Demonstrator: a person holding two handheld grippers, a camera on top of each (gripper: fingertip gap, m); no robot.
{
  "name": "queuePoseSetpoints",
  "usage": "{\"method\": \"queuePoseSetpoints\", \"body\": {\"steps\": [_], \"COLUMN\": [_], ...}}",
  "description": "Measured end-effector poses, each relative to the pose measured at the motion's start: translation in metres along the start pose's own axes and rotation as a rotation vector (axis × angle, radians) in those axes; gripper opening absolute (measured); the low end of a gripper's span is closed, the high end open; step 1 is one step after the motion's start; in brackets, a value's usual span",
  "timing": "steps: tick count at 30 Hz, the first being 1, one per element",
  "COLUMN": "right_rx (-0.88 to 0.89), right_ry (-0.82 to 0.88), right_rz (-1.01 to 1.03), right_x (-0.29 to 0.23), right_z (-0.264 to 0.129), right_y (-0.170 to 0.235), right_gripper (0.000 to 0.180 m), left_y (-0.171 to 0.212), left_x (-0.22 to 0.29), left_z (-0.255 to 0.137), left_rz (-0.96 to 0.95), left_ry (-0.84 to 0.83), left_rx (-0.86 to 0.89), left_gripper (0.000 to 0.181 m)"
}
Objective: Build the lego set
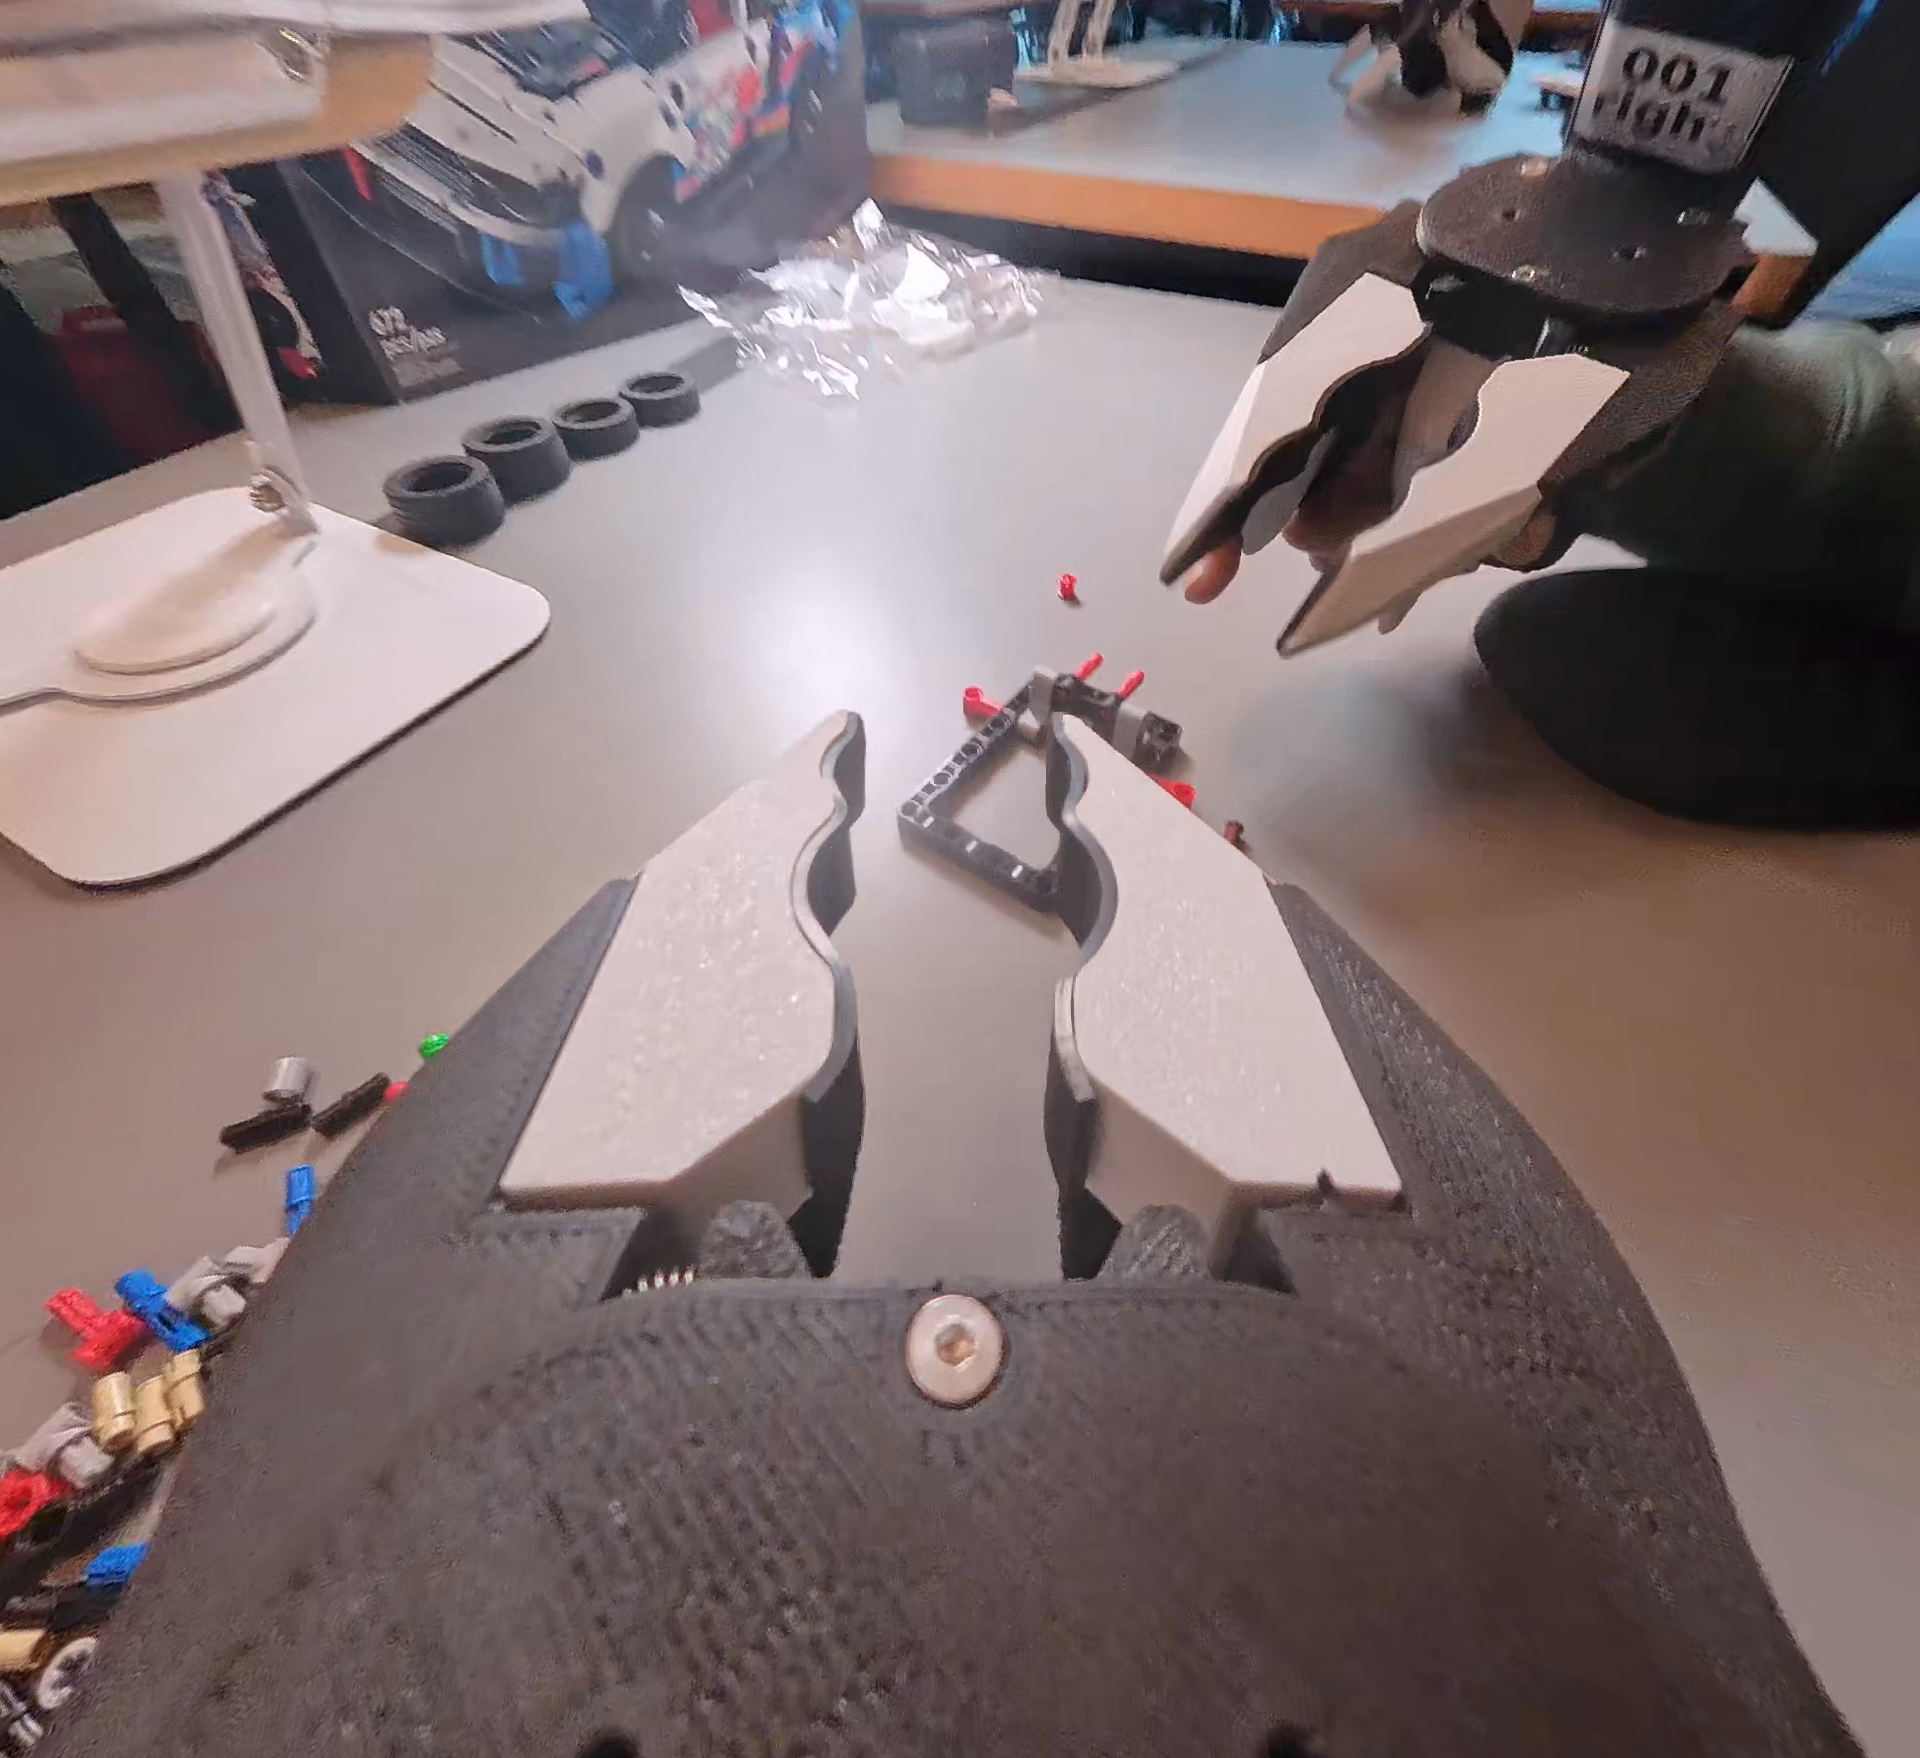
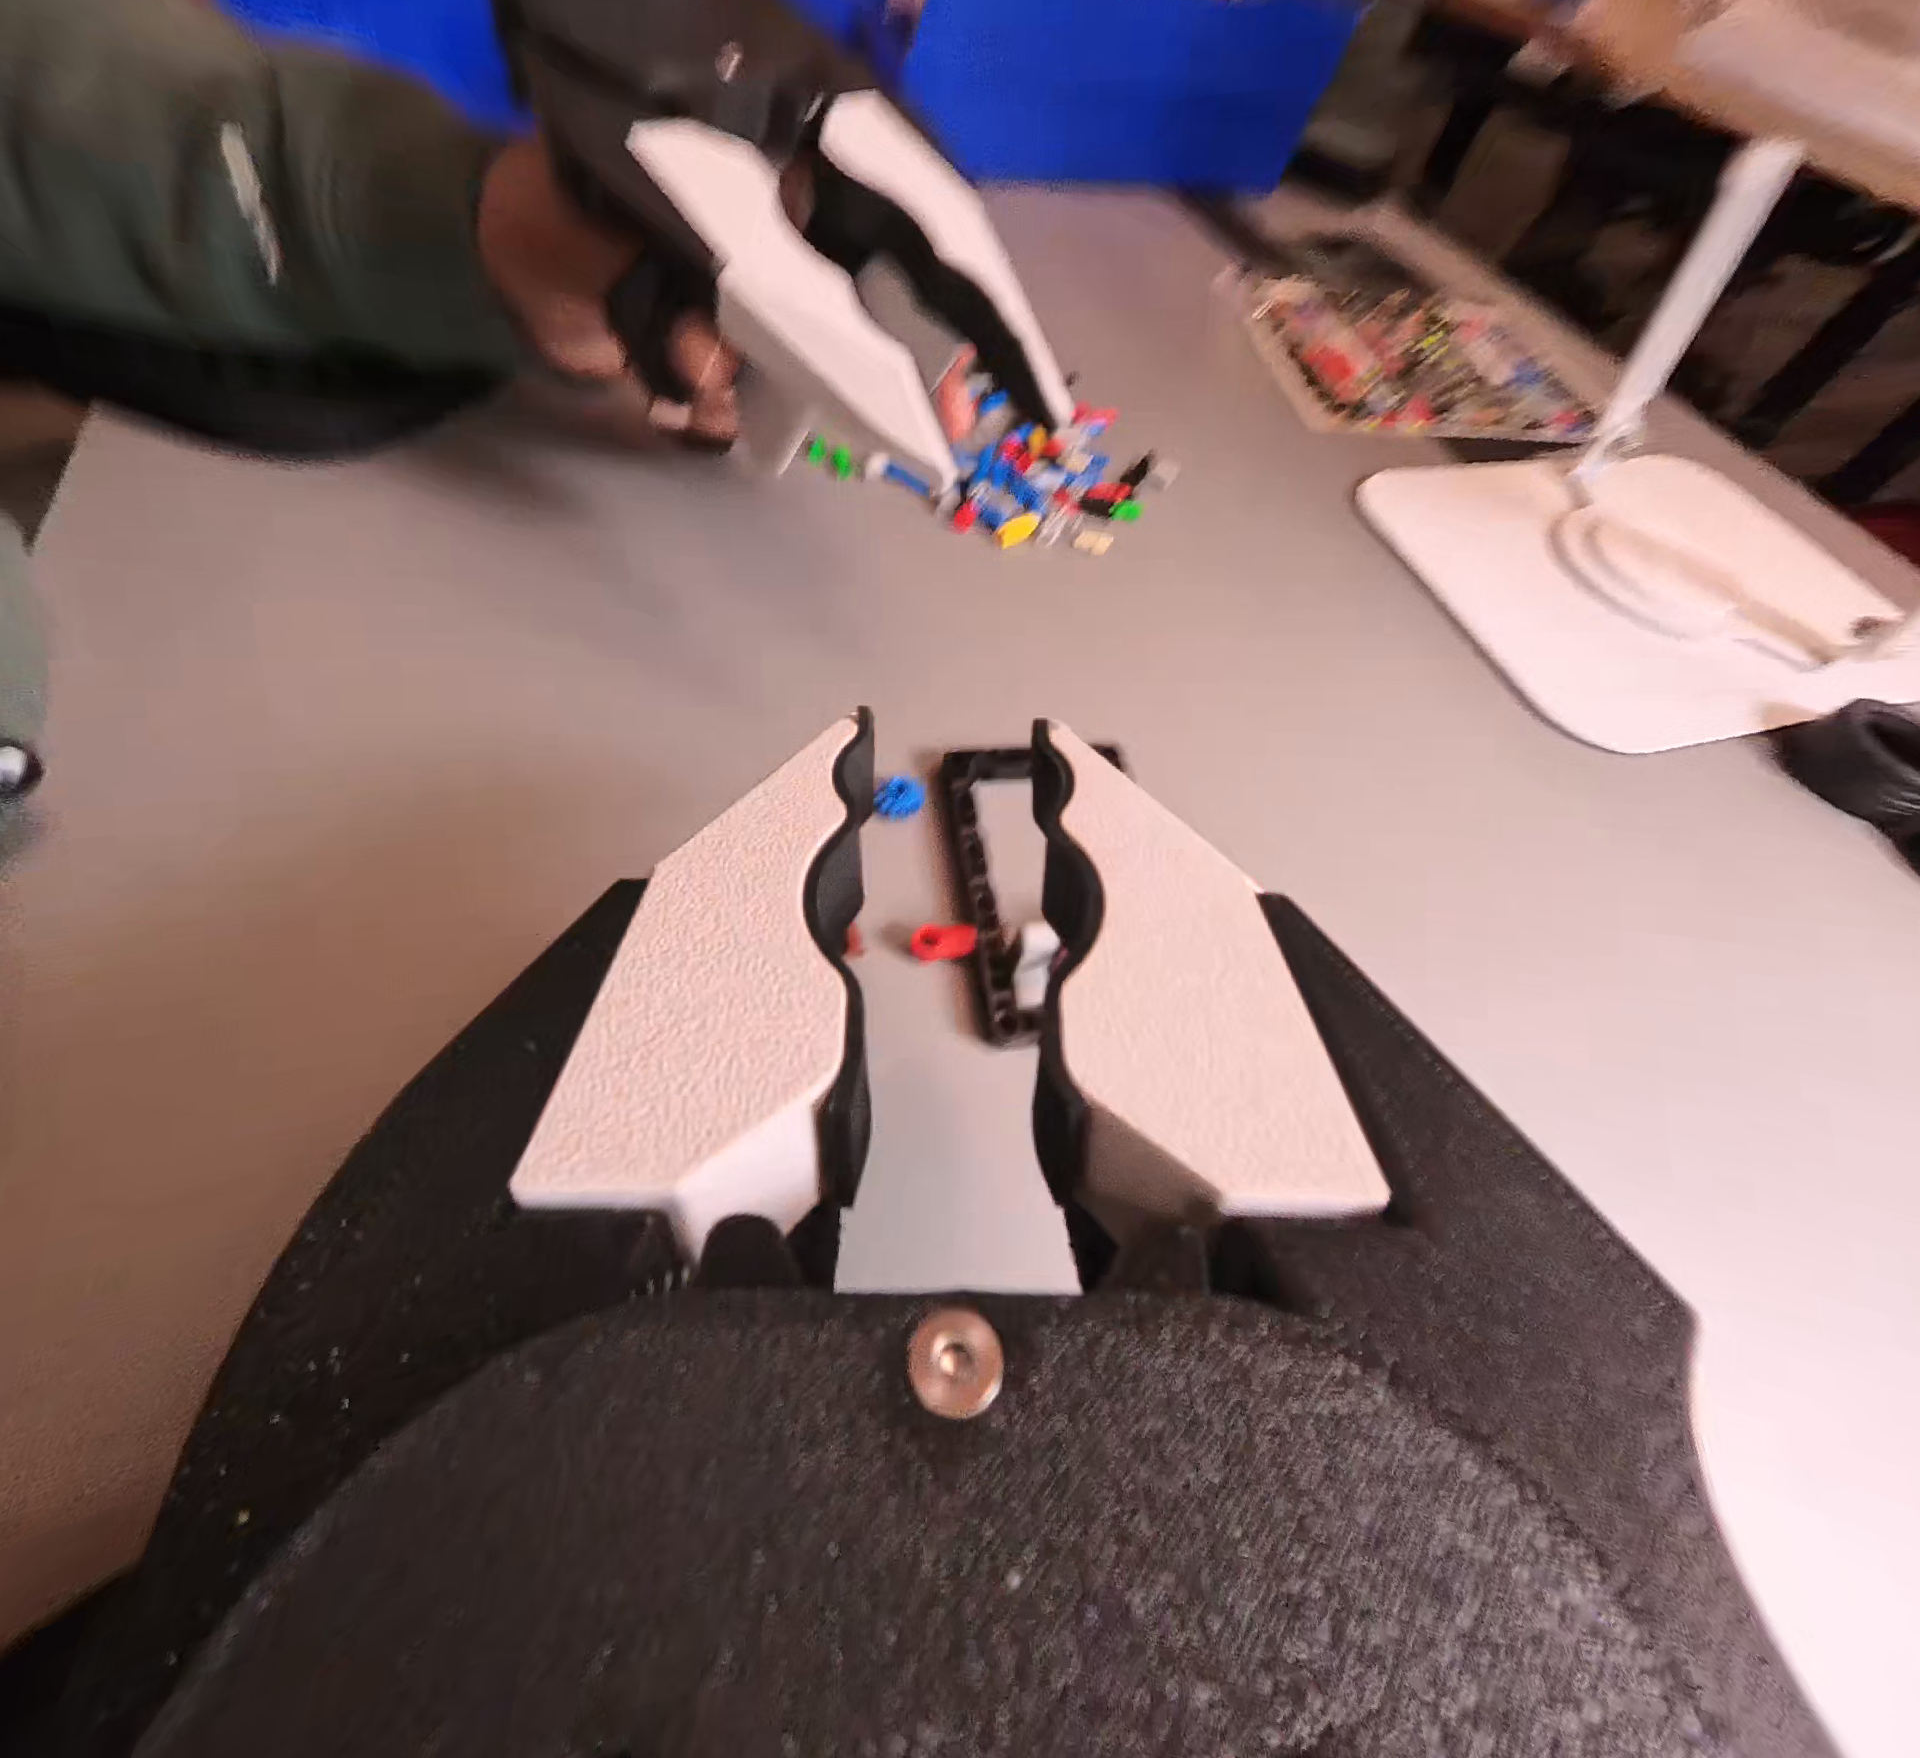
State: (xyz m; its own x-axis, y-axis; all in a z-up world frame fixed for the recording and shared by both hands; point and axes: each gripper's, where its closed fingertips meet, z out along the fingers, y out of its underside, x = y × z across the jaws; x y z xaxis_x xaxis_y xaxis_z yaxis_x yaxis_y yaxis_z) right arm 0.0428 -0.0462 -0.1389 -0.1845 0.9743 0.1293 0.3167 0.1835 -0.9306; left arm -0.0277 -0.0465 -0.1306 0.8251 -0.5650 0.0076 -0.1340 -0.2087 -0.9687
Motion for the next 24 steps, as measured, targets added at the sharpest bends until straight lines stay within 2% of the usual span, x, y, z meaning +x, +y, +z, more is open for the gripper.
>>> {"method": "queuePoseSetpoints", "body": {"steps": [1,3,6,16,24], "right_rx": [0.056,0.145,0.182,0.179,0.079], "right_ry": [0.037,0.097,0.157,0.217,0.205], "right_rz": [0.026,0.078,0.124,0.136,0.116], "right_x": [0.009,0.025,0.042,0.059,0.055], "right_z": [-0.004,-0.013,-0.023,-0.029,-0.018], "right_y": [-0.007,-0.017,-0.015,-0.004,0.014], "right_gripper": [0.029,0.029,0.029,0.032,0.042], "left_y": [-0.003,-0.007,-0.008,-0.016,-0.016], "left_x": [-0.003,-0.009,-0.02,-0.045,-0.045], "left_z": [-0.002,-0.006,-0.01,-0.019,-0.018], "left_rz": [-0.013,-0.035,-0.046,-0.112,-0.119], "left_ry": [-0.007,-0.018,-0.043,-0.116,-0.116], "left_rx": [0.023,0.061,0.089,0.204,0.217], "left_gripper": [0.034,0.037,0.042,0.052,0.056]}}
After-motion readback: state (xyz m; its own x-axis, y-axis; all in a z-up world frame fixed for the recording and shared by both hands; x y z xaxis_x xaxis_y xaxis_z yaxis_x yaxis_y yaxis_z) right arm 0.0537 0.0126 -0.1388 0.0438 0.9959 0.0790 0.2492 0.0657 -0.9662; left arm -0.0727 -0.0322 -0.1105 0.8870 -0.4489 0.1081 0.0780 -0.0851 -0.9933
